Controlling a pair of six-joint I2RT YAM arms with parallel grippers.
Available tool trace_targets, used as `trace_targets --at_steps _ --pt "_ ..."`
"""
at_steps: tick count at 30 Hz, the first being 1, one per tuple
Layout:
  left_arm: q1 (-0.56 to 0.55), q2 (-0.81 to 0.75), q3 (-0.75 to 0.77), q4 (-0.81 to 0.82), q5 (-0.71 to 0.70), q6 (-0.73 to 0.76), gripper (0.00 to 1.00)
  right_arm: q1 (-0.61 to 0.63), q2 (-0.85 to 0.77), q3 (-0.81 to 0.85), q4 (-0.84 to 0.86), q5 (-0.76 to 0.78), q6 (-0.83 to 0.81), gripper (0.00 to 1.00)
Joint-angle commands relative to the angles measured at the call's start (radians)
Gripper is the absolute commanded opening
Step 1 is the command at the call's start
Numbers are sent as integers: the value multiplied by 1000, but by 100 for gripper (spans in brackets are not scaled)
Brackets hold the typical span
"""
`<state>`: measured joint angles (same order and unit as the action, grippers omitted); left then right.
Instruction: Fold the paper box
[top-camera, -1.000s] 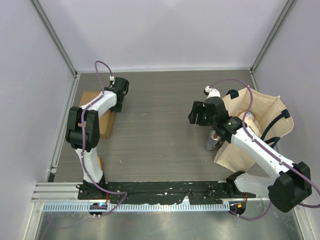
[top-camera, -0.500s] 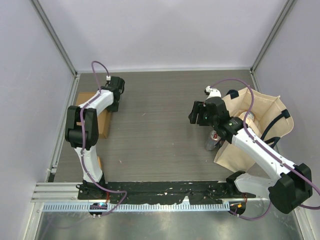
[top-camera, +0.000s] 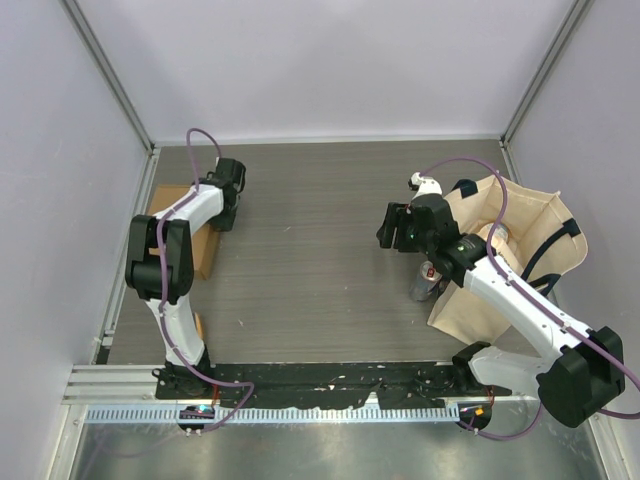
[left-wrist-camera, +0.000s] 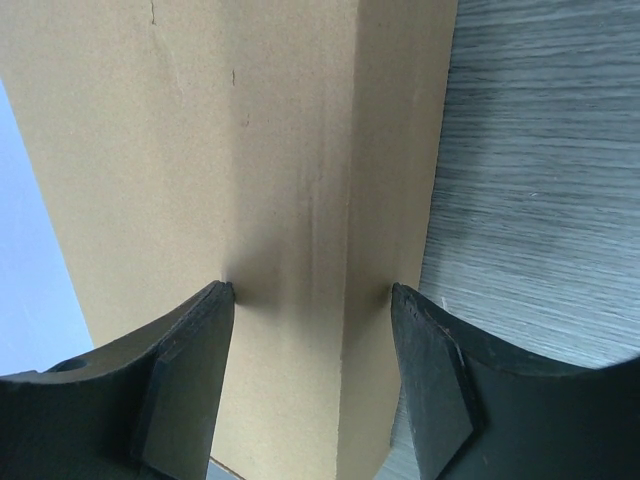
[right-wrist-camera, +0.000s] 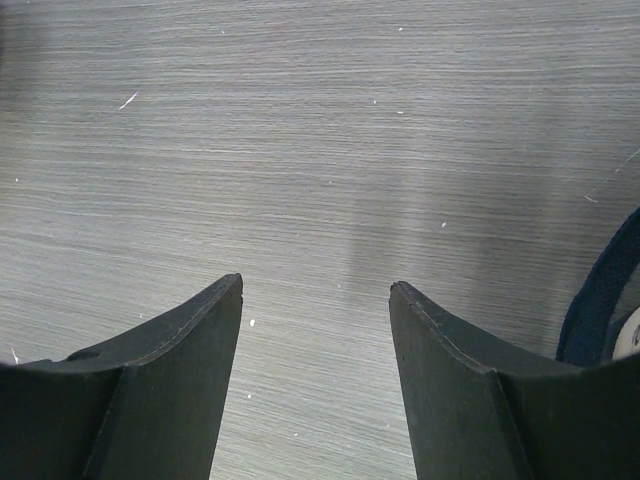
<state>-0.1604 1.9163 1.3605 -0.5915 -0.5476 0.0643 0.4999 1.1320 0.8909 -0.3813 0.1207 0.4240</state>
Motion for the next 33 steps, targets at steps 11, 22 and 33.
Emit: trace_targets --at_steps 11,22,33 --pt "47 -57 2 35 6 -11 68 -4 -47 28 -1 11 4 65" --pt "47 -103 120 -91 87 -167 78 -4 -72 43 -22 23 2 66" --pt "47 -520 246 -92 664 -458 84 -4 -233 140 -53 123 -106 66"
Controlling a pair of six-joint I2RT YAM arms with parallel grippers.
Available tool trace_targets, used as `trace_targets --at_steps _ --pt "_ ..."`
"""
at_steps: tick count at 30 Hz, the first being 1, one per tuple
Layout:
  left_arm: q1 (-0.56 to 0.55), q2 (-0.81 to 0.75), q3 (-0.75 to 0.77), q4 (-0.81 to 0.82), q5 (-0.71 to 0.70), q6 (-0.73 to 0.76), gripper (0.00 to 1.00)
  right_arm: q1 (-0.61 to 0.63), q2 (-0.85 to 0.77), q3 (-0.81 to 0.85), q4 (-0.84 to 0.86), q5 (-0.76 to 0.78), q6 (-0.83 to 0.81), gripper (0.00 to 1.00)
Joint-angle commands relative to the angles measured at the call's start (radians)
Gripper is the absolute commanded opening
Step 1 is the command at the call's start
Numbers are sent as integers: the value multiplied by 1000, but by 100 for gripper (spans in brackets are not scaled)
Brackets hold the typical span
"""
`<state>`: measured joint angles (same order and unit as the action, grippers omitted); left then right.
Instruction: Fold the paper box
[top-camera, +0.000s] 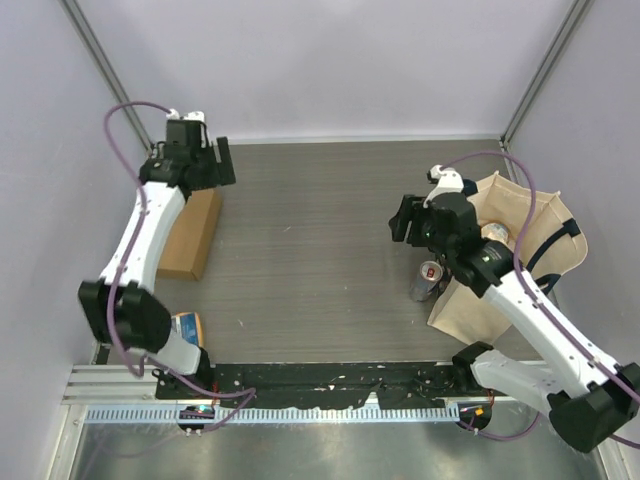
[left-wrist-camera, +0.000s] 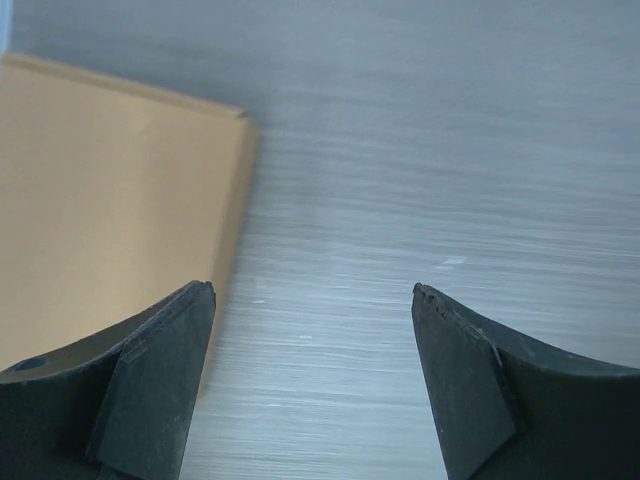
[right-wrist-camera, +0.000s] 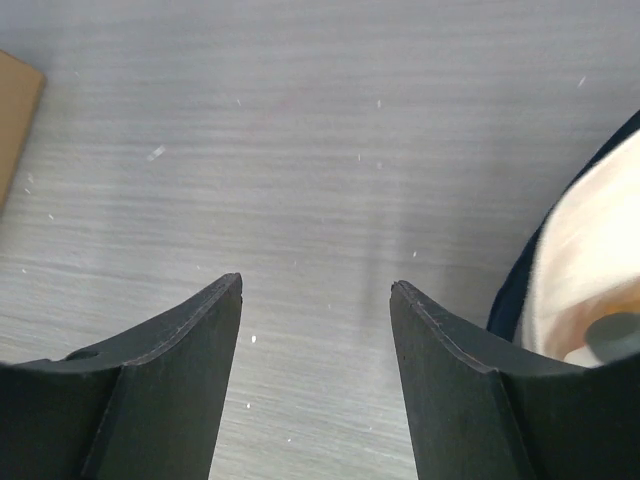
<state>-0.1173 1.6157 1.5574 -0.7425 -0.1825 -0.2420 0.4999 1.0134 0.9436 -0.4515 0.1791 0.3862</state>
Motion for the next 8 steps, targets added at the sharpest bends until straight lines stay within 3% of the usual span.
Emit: trace_targets --at_steps 1,7,8 --pt "4 -255 49 89 389 -176 84 -4 -137 115 17 72 -76 66" --pt "4 -462 110 276 577 -289 89 -4 -339 246 77 103 -135 66" --pt "4 -482 137 311 592 -296 89 -4 -360 271 86 115 -147 74"
